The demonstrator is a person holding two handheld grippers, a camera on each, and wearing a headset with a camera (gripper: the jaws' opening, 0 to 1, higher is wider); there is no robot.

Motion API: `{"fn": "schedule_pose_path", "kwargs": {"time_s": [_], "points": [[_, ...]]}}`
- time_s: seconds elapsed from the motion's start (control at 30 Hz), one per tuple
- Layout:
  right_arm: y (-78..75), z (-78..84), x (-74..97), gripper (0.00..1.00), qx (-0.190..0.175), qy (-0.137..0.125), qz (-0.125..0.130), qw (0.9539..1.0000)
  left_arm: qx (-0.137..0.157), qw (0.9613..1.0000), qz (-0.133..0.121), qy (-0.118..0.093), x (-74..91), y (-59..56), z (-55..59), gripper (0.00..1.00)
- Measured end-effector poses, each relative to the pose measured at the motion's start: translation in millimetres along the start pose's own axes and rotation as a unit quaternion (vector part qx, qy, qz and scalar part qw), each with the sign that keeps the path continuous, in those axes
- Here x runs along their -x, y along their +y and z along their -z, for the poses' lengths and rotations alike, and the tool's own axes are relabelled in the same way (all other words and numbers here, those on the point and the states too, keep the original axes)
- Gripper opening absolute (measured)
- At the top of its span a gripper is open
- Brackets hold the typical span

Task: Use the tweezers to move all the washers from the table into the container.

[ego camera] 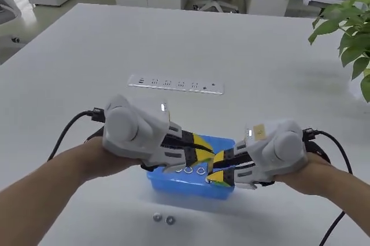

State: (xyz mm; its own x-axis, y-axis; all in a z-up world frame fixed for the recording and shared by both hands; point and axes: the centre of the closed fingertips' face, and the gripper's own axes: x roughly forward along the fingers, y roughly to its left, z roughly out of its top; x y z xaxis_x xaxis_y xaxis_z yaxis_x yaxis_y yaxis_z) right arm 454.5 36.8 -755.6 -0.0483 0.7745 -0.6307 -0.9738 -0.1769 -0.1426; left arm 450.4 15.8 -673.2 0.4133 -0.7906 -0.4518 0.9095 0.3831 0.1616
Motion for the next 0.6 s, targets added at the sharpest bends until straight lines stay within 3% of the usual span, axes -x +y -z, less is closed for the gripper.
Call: {"fn": "schedule_pose_path", "kwargs": {"time_s": [0.43,0.6], "points": [[1.8,-11.8,13.6,0.20,-0.004,-0.010,0.014,0.9998,0.008,0.9999,-0.008,-0.010,15.2,3.2,-12.9,0.05],[1.7,-13.1,20.9,0.22,-0.015,-0.016,0.024,0.9995,0.012,0.9999,-0.008,-0.007,23.6,2.7,-9.9,0.05]]}}
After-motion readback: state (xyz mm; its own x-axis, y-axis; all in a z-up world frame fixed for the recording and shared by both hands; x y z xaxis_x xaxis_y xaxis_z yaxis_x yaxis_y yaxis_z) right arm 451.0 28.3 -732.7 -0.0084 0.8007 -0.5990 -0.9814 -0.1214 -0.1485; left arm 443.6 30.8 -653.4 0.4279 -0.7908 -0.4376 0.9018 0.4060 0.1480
